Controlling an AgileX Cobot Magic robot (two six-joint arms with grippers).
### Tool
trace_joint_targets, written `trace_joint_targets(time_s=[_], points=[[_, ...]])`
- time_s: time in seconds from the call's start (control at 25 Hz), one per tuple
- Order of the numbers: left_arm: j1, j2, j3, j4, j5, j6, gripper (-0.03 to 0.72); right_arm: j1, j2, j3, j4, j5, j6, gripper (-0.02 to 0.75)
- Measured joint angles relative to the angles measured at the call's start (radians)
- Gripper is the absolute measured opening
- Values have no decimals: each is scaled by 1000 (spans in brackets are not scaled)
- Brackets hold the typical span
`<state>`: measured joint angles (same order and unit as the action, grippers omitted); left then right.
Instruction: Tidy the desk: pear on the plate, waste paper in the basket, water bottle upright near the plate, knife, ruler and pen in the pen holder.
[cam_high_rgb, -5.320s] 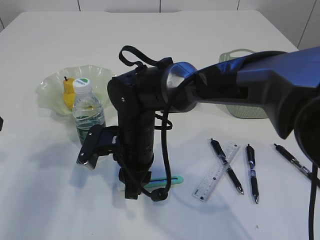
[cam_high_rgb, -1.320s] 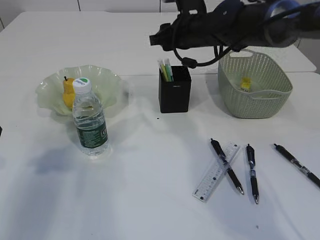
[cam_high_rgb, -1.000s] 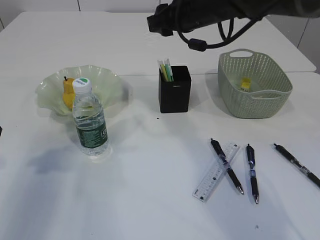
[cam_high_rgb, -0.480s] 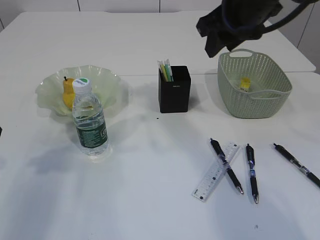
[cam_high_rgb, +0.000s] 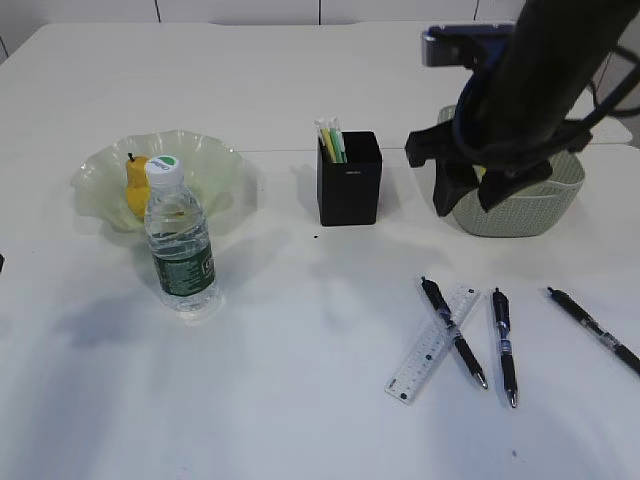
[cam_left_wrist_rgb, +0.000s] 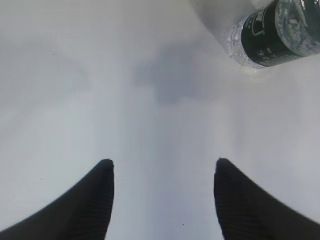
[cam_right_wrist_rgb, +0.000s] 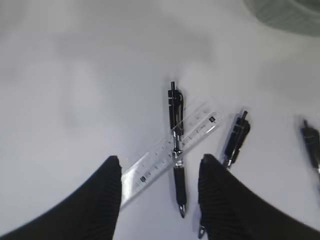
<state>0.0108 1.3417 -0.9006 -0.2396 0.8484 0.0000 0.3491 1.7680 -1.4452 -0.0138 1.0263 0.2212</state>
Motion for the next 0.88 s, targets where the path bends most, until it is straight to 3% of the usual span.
trace_joint_targets(time_s=[0.28, 0.64, 0.88], points=[[0, 0, 0, -2, 0, 0, 447, 0, 4, 154, 2, -197, 441, 411], [0, 0, 0, -3, 0, 0, 447, 0, 61, 156, -20, -144, 849, 417], [0, 0, 0, -3, 0, 0, 447, 0, 91, 156, -75, -130, 931, 456]])
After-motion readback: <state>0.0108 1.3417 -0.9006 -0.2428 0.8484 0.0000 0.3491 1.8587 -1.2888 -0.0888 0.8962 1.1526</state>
